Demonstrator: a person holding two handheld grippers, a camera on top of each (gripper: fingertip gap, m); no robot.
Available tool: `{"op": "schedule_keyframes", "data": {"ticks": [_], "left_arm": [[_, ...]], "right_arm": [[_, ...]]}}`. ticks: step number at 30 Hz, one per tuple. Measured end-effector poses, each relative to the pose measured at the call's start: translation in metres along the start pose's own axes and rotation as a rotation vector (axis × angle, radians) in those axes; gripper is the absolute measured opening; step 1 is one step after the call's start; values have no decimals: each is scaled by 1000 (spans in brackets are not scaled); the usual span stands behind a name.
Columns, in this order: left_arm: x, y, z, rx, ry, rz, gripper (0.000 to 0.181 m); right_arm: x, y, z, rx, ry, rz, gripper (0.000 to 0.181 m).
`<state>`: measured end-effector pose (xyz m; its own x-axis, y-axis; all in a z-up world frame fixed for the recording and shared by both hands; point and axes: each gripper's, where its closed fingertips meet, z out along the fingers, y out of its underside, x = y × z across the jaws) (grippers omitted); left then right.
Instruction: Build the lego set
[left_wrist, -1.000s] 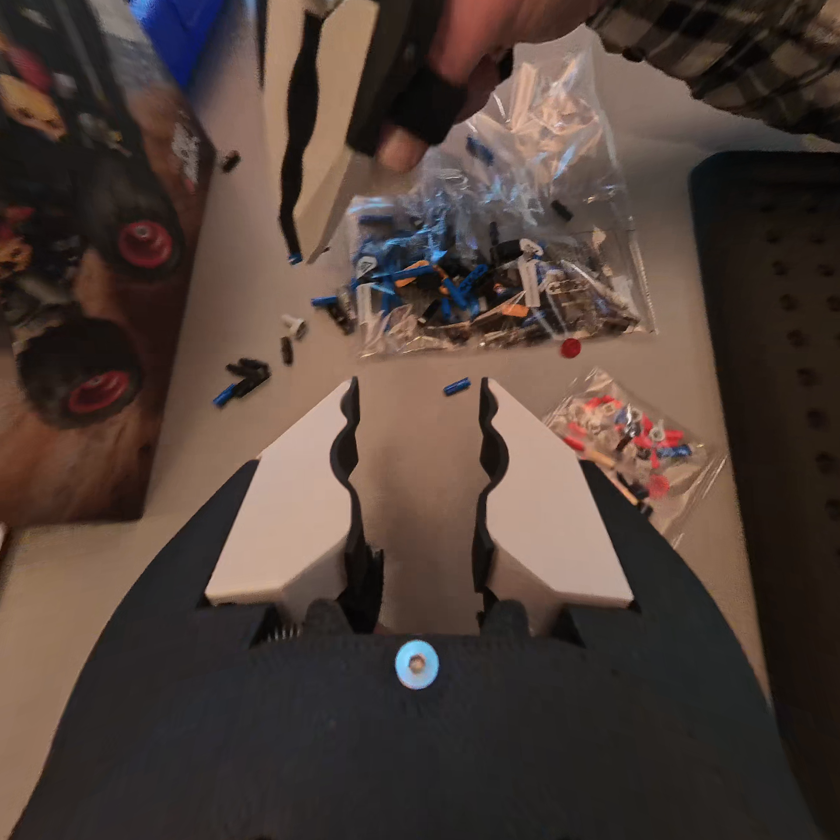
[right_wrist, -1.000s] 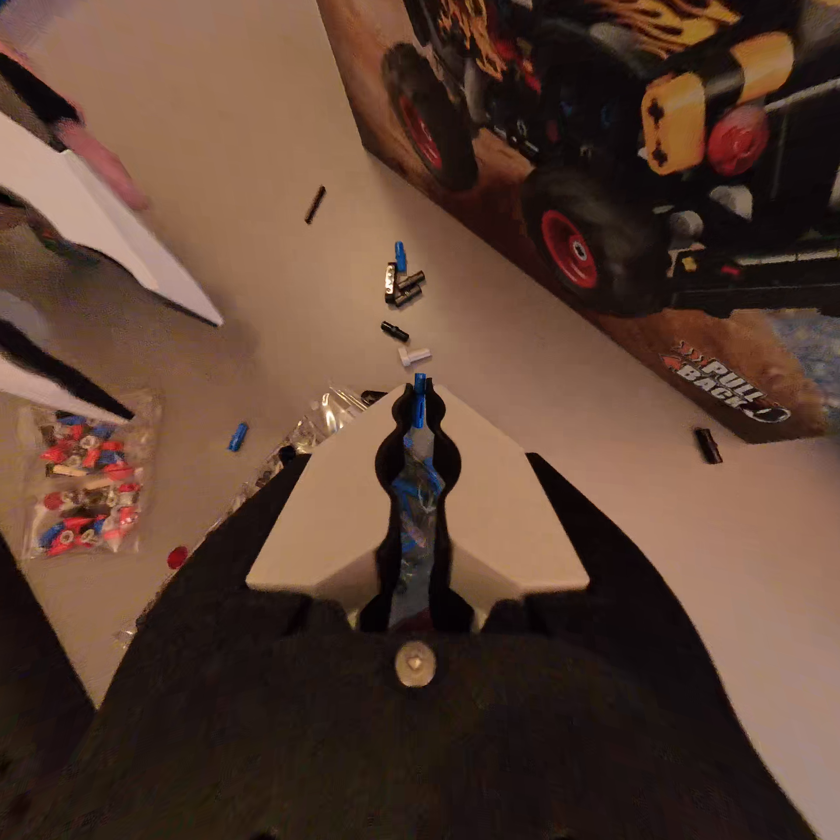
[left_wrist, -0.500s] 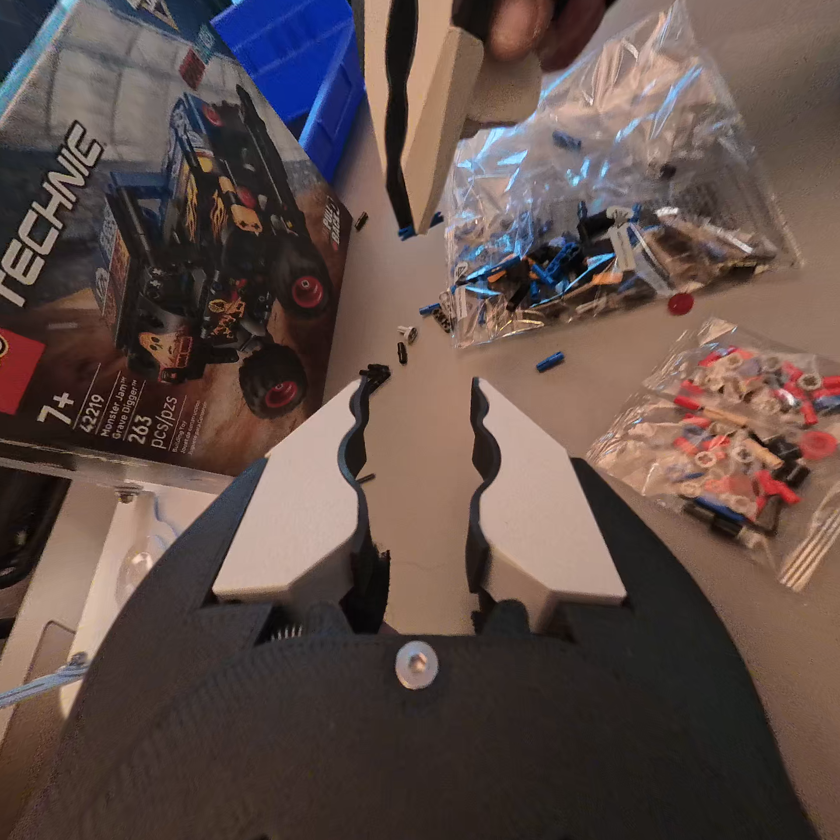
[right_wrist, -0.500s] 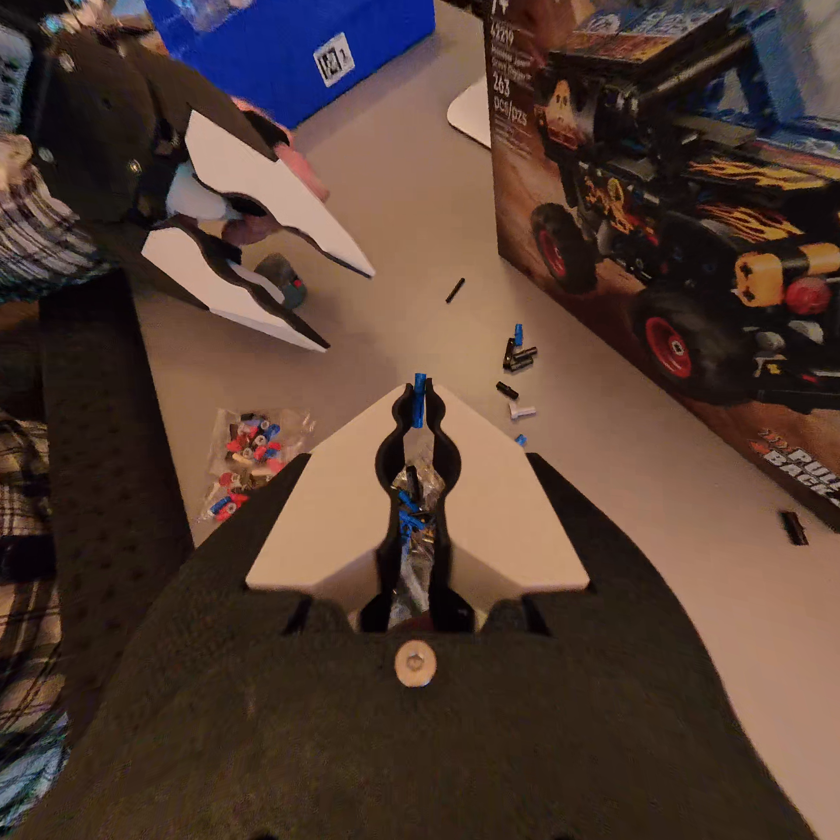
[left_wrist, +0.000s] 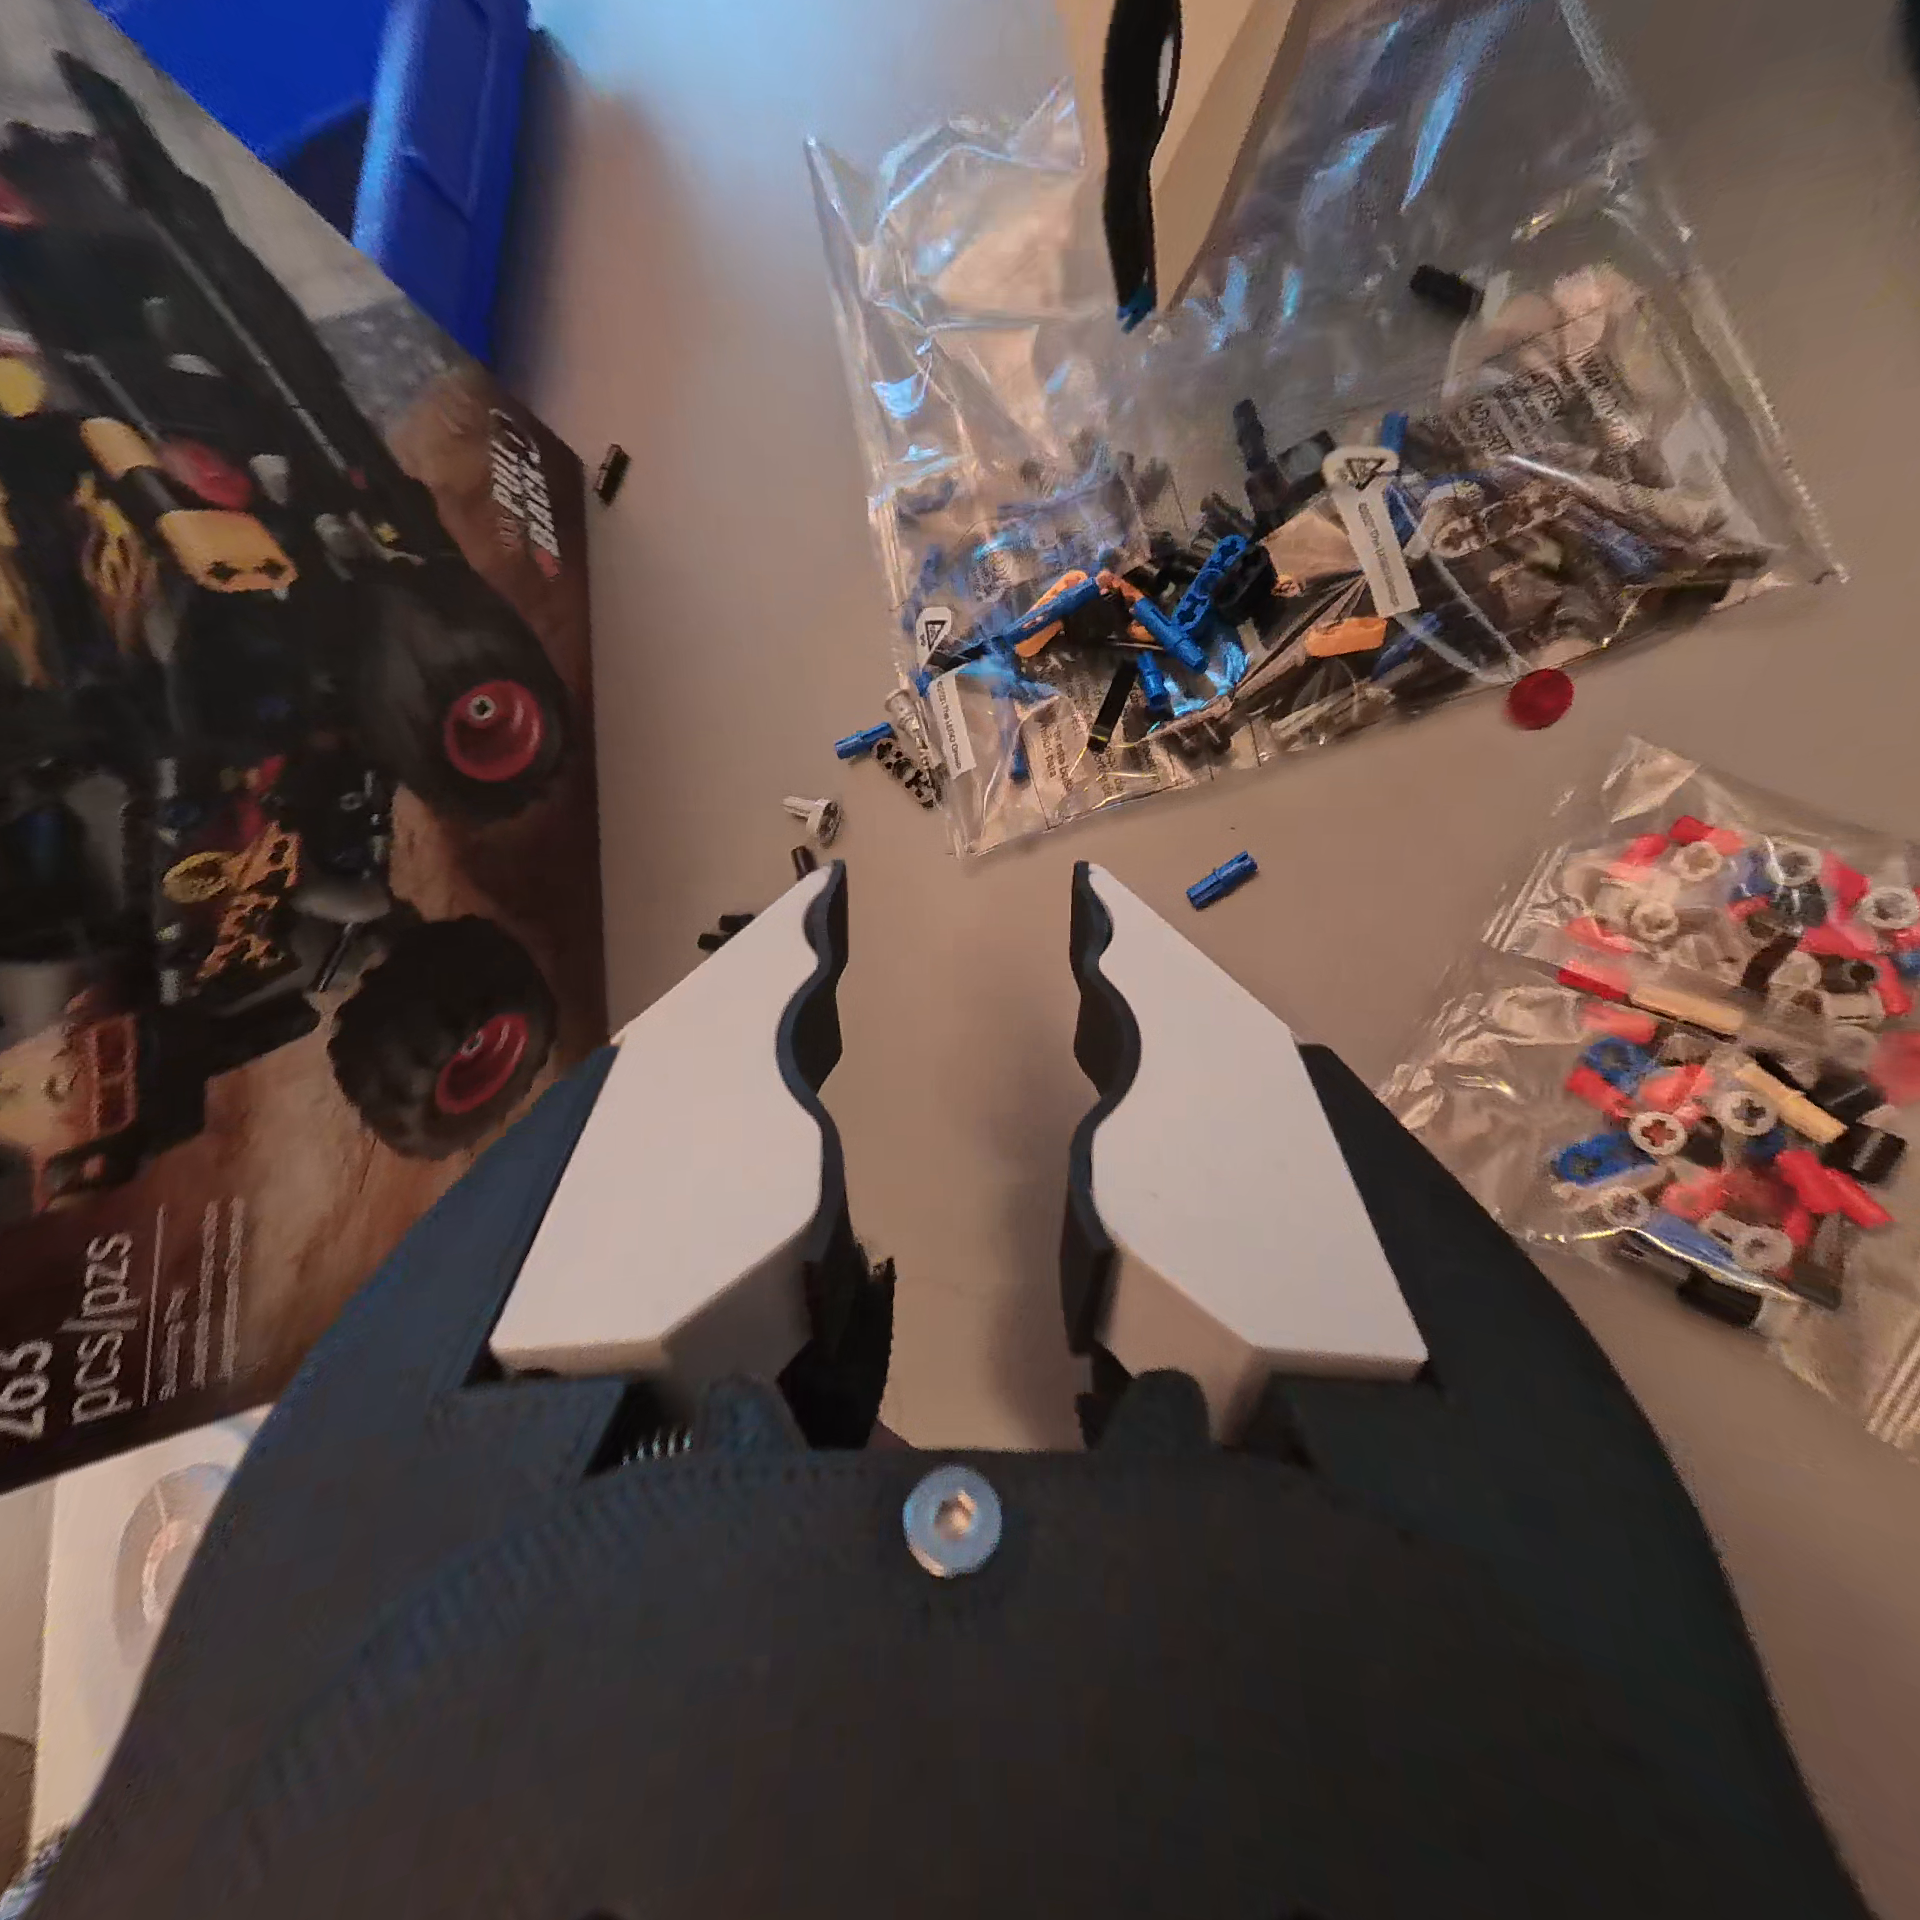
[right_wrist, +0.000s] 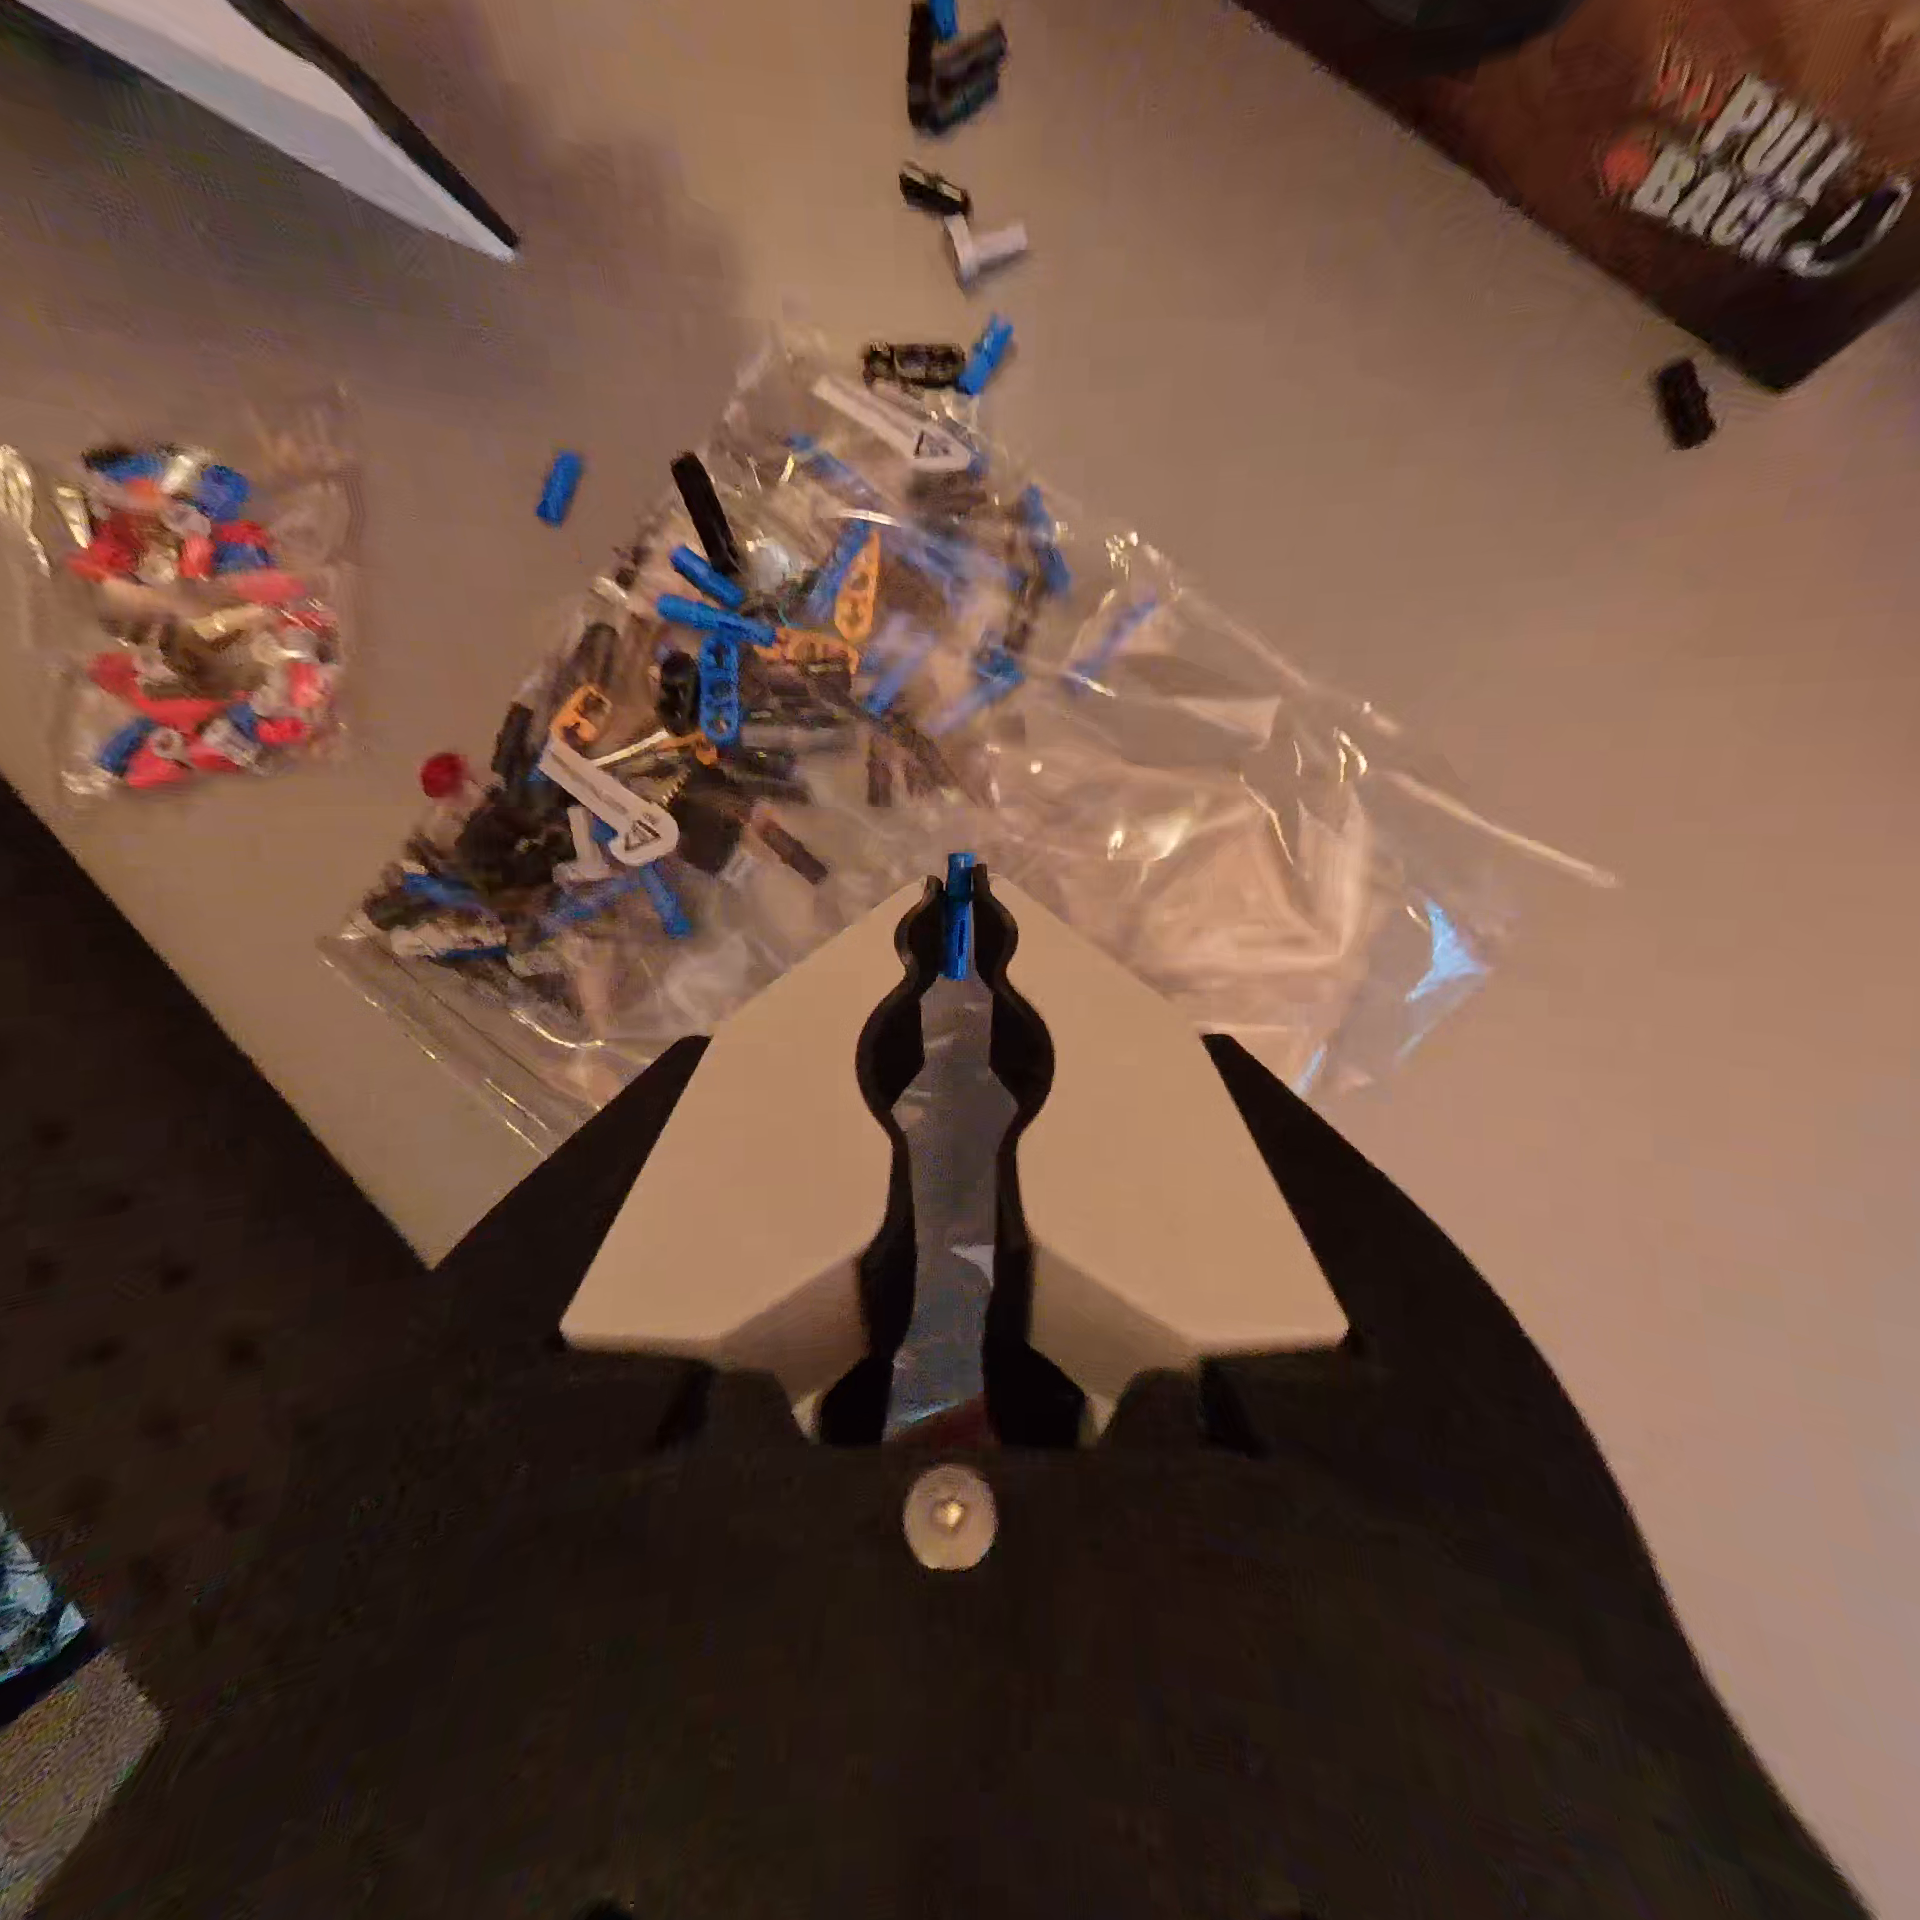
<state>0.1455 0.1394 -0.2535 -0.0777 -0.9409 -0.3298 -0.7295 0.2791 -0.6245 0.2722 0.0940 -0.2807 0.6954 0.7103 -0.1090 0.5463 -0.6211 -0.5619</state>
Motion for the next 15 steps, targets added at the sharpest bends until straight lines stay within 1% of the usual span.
{"op": "schedule_keyframes", "data": {"ticks": [2,5,9,15], "left_arm": [[1,1,2,-12,10,-6,41],[-5,6,-5,-15,-8,-32,41],[-16,22,-30,-18,-62,-82,42],[-23,46,-74,2,-151,-165,46]], "right_arm": [[0,10,3,-7,2,2,3],[-1,14,6,-6,8,-17,5],[-2,9,2,36,3,-36,23],[-6,-6,-13,114,0,-56,28]]}}
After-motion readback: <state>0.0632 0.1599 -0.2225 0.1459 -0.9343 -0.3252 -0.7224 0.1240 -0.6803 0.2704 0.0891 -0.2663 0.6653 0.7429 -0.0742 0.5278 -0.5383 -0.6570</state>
